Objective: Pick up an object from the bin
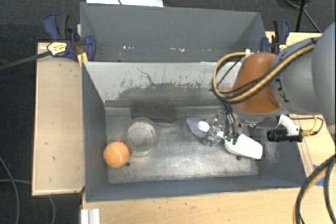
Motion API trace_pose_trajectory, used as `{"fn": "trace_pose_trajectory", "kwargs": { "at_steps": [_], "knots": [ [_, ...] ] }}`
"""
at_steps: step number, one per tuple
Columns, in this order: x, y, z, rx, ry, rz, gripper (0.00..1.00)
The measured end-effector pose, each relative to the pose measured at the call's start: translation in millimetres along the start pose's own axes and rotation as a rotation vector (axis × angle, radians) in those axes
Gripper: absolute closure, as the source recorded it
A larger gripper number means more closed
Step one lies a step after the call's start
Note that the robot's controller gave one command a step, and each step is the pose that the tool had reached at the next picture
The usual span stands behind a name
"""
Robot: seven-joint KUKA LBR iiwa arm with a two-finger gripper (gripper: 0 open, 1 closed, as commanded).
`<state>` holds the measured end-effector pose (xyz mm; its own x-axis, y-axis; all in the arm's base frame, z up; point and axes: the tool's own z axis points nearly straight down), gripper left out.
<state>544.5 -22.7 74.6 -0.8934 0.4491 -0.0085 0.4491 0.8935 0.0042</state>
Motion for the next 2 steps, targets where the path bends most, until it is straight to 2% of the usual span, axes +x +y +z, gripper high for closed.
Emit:
{"fn": "trace_pose_trajectory", "kwargs": {
  "at_steps": [1,2],
  "knots": [
    [0.7,-0.3,-2.0,0.001,0.0,-0.001,1.0],
    [3.5,-1.5,-19.4,0.006,0.013,-0.003,1.0]
  ]
}}
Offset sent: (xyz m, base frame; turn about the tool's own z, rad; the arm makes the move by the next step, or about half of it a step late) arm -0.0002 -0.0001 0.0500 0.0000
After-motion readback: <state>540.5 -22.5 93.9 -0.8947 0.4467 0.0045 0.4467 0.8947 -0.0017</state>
